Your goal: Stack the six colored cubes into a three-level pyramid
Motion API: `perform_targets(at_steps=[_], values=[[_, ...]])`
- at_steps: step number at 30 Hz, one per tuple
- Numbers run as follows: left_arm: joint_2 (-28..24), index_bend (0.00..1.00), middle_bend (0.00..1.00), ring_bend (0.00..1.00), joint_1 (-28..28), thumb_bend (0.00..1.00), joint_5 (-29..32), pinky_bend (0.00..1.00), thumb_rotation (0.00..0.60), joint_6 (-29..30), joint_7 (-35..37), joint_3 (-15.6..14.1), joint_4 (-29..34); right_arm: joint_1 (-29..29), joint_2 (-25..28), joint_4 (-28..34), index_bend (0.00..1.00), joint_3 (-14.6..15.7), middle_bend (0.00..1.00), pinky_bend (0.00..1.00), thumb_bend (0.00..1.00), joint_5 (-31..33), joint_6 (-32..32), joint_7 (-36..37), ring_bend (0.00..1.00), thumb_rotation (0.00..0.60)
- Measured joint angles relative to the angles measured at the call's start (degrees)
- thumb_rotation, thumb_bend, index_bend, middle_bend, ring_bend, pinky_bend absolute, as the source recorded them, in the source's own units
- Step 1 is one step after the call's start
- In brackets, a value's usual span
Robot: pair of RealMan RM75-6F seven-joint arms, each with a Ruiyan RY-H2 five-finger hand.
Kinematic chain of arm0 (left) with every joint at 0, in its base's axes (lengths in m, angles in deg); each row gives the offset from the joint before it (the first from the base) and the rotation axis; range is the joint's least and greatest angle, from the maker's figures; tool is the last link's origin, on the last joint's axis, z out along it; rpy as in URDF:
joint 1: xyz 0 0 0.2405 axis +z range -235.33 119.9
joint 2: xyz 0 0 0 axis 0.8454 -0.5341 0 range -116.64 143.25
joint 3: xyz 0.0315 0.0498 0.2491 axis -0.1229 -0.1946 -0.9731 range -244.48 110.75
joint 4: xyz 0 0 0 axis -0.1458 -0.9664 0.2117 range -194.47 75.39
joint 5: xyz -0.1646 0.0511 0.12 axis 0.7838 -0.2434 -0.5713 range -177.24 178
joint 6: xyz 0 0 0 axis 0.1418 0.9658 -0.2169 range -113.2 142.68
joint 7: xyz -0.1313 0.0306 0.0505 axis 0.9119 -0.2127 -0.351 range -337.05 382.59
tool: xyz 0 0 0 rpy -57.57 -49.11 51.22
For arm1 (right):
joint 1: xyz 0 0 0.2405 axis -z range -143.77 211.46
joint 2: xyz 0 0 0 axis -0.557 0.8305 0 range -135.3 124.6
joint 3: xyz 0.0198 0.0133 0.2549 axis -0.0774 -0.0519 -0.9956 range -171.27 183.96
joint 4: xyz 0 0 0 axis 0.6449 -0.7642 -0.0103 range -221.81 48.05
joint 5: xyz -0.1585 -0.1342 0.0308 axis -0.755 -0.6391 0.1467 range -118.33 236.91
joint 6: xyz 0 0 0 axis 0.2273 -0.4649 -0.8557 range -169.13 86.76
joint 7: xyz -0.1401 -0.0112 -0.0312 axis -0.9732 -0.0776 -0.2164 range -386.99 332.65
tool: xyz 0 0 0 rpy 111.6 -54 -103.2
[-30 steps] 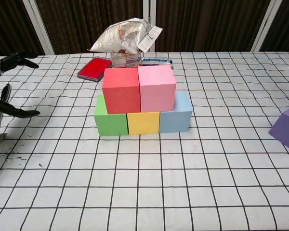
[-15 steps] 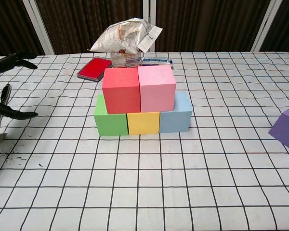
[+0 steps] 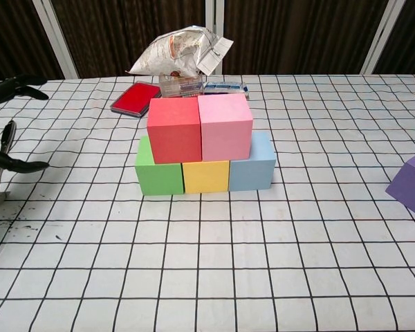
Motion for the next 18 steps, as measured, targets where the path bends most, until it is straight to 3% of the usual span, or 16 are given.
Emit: perform_targets(at_steps=[6, 18], values=[[0.1, 0.09, 0.13, 0.0, -0.1, 0.0, -0.1, 0.01, 0.6, 0.0, -0.5, -0.1, 0.2, -3.2, 0.1, -3.3, 0.0, 1.5, 0.09, 0.0, 0.0, -5.2, 5.2, -4.0, 0.0, 0.6], [0.0, 0.08, 0.13, 0.0, -0.1, 0.0, 0.5, 0.01, 0.6, -0.5, -0.8, -0.3, 0.0, -6.1, -3.4, -9.2, 0.0, 0.7, 0.13, 0.0, 0.01, -7.9, 8.6, -6.3, 0.0, 0.6]])
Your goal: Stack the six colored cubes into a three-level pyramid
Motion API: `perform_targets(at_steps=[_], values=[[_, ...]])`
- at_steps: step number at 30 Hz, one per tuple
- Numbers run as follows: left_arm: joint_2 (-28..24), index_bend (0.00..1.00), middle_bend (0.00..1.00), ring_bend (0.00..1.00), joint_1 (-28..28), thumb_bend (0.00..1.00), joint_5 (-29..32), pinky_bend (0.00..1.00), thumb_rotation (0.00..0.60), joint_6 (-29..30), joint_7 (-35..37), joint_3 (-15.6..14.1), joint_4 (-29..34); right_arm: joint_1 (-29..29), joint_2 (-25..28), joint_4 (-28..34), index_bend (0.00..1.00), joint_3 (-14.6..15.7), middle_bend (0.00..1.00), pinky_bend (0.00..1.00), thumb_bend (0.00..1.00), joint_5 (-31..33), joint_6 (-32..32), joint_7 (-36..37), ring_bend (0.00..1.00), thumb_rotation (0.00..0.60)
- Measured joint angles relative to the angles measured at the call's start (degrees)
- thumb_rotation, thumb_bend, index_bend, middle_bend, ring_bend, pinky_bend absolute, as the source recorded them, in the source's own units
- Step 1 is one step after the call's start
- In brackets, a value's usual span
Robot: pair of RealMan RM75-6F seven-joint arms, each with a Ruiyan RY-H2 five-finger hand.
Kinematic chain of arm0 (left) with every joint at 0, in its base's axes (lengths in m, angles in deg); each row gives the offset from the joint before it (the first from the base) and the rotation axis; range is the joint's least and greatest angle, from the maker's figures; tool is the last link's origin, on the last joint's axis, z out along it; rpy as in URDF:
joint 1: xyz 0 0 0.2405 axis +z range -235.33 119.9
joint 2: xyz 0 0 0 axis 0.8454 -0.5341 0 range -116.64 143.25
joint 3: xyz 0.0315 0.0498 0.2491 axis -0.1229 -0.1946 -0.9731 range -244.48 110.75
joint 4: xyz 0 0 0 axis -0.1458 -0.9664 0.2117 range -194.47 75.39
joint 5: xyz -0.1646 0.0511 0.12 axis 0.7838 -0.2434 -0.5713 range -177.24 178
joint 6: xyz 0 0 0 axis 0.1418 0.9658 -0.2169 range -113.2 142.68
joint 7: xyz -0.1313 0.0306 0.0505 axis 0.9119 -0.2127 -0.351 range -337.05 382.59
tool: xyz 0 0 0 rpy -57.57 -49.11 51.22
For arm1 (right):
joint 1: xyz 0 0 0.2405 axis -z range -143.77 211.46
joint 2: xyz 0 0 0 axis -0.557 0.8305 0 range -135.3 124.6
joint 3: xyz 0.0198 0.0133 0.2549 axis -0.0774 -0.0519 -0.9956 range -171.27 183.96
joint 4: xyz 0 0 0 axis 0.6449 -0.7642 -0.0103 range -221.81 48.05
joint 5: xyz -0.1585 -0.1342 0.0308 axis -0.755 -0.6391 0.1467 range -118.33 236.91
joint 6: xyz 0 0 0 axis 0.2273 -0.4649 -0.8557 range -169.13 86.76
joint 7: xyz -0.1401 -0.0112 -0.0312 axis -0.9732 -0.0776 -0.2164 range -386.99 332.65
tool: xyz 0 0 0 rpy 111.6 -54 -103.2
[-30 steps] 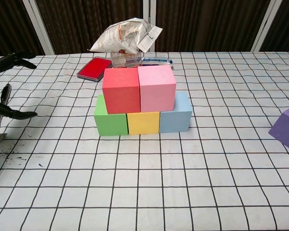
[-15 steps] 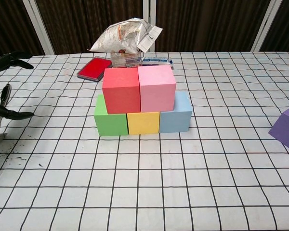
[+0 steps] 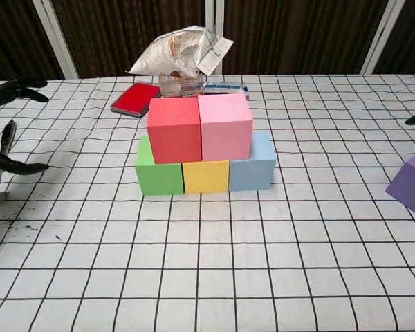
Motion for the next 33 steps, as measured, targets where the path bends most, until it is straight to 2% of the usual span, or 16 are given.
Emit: perform_targets(at_steps=[4, 9, 15, 23, 33], values=[[0.0, 0.08, 0.13, 0.0, -0.1, 0.0, -0.1, 0.01, 0.6, -0.1, -0.1, 0.0, 0.1, -0.1, -1.0, -1.3, 0.0, -0.1, 0.19, 0.0, 0.04, -1.2, -0.4, 2.1, 0.0, 0.6], [0.0, 0.08, 0.13, 0.0, -0.3, 0.0, -0.1, 0.01, 0.6, -0.2, -0.3, 0.1, 0.2, 0.2, -2.2, -3.1, 0.0, 0.1, 0.35, 0.0, 0.06, -3.7, -2.1, 7.7, 0.02, 0.6], [-0.1, 0.08, 0.13, 0.0, -0.5, 0.0, 0.2, 0.01, 0.6, -0.6, -0.6, 0.0, 0.2, 0.2, -3.3, -5.3, 0.0, 0.7, 0.38, 0.0, 0.07, -4.8, -1.5, 13.2, 0.04, 0.6], [0.0, 0.09, 0.13, 0.0, -0.4, 0.0, 0.1, 0.01, 0.6, -0.3, -0.4, 0.0, 0.1, 0.8, -3.0, -4.9, 0.0, 0.0, 0.45, 0.0, 0.1, -5.0, -3.7, 15.6, 0.08, 0.6], [-0.4, 0.09, 0.13, 0.0, 0.0, 0.0, 0.1, 0.01, 0.6, 0.2, 0.6, -0.1, 0.2, 1.8, 0.6, 1.1, 0.0, -2.3, 0.47, 0.0, 0.11, -5.5, -8.7, 16.9, 0.08, 0.6]])
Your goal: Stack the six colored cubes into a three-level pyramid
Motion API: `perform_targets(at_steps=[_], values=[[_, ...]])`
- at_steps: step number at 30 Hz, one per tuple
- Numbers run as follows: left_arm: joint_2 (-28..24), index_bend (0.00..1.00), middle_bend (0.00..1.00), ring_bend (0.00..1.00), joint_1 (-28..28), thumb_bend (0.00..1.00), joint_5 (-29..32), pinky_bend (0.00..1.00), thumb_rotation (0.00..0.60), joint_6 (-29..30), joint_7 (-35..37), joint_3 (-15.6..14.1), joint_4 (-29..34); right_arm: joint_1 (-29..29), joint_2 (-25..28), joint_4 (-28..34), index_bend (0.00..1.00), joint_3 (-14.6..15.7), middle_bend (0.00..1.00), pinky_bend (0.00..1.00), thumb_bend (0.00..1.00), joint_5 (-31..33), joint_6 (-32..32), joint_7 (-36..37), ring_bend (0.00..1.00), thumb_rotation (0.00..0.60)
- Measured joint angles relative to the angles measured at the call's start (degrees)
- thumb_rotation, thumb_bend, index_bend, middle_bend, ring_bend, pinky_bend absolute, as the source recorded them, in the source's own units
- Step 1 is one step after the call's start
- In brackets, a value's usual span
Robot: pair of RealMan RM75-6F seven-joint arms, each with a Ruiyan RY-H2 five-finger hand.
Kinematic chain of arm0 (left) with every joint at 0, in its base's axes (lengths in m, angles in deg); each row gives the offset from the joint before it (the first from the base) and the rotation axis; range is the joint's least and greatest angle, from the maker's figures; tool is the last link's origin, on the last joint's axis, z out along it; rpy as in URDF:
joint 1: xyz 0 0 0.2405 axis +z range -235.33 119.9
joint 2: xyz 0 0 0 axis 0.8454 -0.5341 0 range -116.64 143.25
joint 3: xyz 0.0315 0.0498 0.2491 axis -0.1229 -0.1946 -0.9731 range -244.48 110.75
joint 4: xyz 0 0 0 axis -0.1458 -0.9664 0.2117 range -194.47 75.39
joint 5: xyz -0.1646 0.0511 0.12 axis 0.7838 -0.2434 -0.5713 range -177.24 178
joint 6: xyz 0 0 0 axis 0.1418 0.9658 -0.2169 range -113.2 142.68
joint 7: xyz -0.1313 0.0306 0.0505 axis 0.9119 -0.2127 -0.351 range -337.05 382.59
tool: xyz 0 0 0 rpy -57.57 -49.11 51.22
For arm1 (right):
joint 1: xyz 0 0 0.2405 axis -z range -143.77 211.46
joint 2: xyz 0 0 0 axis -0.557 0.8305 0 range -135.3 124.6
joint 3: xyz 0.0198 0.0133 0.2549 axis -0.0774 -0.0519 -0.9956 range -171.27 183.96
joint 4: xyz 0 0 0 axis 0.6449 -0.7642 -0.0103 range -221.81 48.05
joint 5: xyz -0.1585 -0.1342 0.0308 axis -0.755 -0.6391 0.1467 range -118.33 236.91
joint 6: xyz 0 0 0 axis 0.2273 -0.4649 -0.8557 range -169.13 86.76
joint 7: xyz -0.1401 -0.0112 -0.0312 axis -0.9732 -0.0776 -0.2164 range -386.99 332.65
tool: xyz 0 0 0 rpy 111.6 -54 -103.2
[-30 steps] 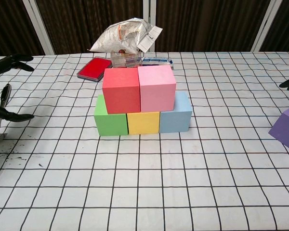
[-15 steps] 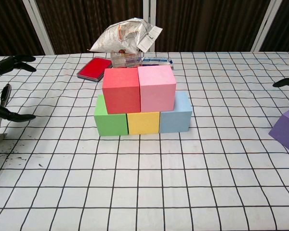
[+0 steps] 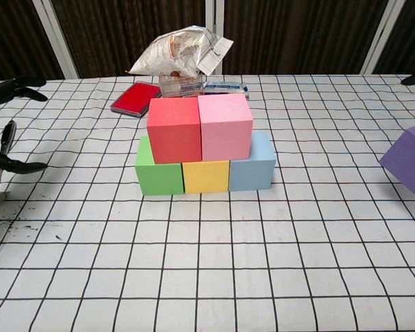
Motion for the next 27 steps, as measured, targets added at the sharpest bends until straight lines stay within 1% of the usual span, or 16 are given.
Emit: perform_targets(at_steps=[5, 8, 12, 14, 17, 21, 24, 27], values=[[-0.3, 0.08, 0.13, 0.0, 0.4, 0.0, -0.2, 0.01, 0.6, 0.5, 0.5, -0.3, 0.1, -0.7, 3.4, 6.2, 0.0, -2.2, 0.48, 0.0, 0.11, 0.0, -1.1, -1.9, 0.09, 0.6], [-0.5, 0.08, 0.13, 0.0, 0.8, 0.0, -0.5, 0.01, 0.6, 1.2, 1.1, -0.4, 0.1, -2.1, 6.0, 11.6, 0.0, -4.6, 0.49, 0.0, 0.11, 0.5, -1.2, -3.2, 0.09, 0.6], [-1.2, 0.09, 0.13, 0.0, 1.6, 0.0, -1.1, 0.01, 0.6, 2.6, 1.9, -0.6, 0.5, -6.1, 9.1, 19.1, 0.0, -9.1, 0.49, 0.0, 0.11, 2.6, 1.0, -6.5, 0.09, 0.6], [-1.7, 0.09, 0.13, 0.0, 2.0, 0.0, -1.4, 0.01, 0.6, 3.3, 2.2, -0.7, 0.8, -8.4, 9.8, 21.2, 0.0, -11.0, 0.49, 0.0, 0.11, 4.5, 2.9, -8.9, 0.09, 0.6], [-2.6, 0.08, 0.13, 0.0, 2.6, 0.0, -1.9, 0.01, 0.6, 4.2, 2.8, -1.0, 1.3, -12.1, 10.0, 23.7, 0.0, -13.7, 0.49, 0.0, 0.11, 9.2, 6.5, -12.2, 0.09, 0.6], [-3.3, 0.09, 0.13, 0.0, 3.1, 0.0, -2.6, 0.01, 0.6, 4.7, 3.5, -1.5, 1.7, -18.1, 9.2, 25.8, 0.0, -16.6, 0.49, 0.0, 0.11, 17.9, 12.4, -15.6, 0.1, 0.6], [-3.4, 0.09, 0.13, 0.0, 3.4, 0.0, -2.9, 0.01, 0.6, 5.0, 4.0, -1.7, 1.7, -23.1, 8.0, 26.6, 0.0, -18.0, 0.49, 0.0, 0.11, 24.8, 16.1, -18.9, 0.1, 0.6], [-3.5, 0.09, 0.13, 0.0, 3.6, 0.0, -3.2, 0.01, 0.6, 5.1, 4.7, -1.9, 1.6, -28.2, 6.5, 27.2, 0.0, -18.7, 0.5, 0.0, 0.11, 31.0, 18.2, -23.6, 0.1, 0.6]])
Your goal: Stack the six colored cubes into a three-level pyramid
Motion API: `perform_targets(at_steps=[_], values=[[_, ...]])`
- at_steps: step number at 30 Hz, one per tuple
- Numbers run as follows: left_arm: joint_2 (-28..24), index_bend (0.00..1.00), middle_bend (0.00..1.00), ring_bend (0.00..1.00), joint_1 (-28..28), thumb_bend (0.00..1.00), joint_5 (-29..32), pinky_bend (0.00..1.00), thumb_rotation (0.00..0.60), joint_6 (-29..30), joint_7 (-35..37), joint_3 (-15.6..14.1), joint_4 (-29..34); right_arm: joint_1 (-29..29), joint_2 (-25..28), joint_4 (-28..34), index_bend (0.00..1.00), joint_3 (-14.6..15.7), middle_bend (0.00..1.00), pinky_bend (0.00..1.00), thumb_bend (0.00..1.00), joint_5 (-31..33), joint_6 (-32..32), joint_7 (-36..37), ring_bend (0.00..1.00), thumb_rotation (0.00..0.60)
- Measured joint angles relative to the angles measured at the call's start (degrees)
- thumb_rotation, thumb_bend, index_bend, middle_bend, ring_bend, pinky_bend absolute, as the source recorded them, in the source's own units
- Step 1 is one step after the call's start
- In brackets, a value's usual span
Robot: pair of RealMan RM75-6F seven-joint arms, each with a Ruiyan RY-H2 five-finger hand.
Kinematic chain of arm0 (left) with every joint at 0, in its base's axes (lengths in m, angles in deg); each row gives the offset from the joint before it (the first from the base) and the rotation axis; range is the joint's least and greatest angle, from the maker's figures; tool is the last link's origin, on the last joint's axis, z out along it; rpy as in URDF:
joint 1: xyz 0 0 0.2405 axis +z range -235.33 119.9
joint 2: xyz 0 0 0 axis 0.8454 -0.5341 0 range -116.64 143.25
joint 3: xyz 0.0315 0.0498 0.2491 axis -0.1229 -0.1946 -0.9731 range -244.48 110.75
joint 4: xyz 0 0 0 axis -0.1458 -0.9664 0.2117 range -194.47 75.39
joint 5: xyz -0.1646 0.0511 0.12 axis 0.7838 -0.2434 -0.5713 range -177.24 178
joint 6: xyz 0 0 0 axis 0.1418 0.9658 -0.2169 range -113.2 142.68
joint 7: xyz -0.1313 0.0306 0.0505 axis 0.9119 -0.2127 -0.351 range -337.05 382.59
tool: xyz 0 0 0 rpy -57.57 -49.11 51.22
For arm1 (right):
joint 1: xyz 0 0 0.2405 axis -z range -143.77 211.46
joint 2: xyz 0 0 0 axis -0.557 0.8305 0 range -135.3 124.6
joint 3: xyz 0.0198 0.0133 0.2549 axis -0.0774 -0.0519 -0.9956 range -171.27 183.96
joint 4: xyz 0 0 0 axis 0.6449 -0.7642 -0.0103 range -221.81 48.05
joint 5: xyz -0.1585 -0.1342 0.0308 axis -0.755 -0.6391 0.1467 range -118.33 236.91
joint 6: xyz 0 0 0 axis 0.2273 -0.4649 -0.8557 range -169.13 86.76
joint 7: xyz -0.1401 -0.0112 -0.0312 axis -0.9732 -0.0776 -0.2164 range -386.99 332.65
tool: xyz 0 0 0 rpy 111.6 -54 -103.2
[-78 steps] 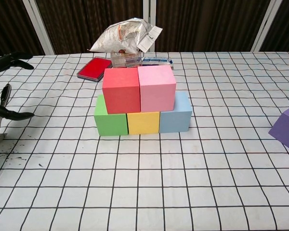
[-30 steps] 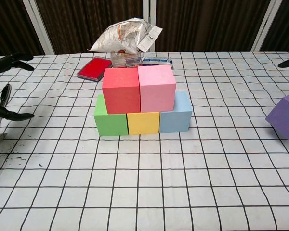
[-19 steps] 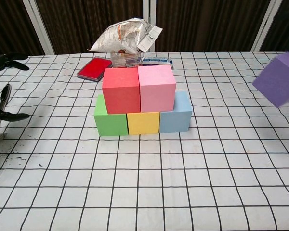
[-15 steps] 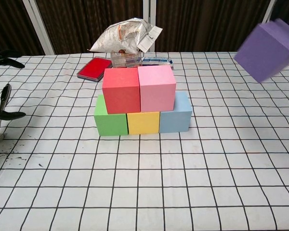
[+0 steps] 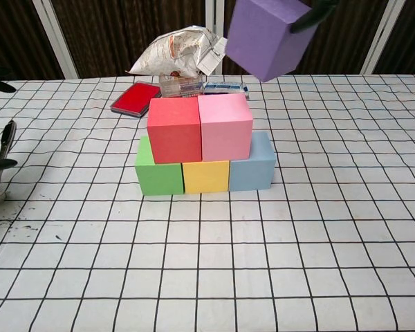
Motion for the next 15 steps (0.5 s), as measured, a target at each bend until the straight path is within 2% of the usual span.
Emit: perform_targets(at_steps=[5, 9, 15], values=[[0.2, 0.09, 0.13, 0.0, 0.0, 0.0, -0.5, 0.01, 0.6, -0.1, 0.7, -0.3, -0.3, -5.6, -1.3, 1.3, 0.0, 0.4, 0.5, 0.0, 0.11, 8.7, 0.8, -6.4, 0.1, 0.6], [0.5, 0.09, 0.13, 0.0, 0.0, 0.0, -0.8, 0.01, 0.6, -0.1, 0.9, -0.2, -0.4, -9.9, -2.3, 2.4, 0.0, 1.6, 0.5, 0.0, 0.1, 16.6, 0.3, -11.5, 0.1, 0.6], [0.4, 0.08, 0.13, 0.0, -0.1, 0.0, -1.0, 0.01, 0.6, -0.4, 0.9, -0.4, -0.4, -16.4, -4.6, 2.9, 0.0, 3.5, 0.5, 0.0, 0.1, 25.2, -2.1, -16.3, 0.1, 0.6]])
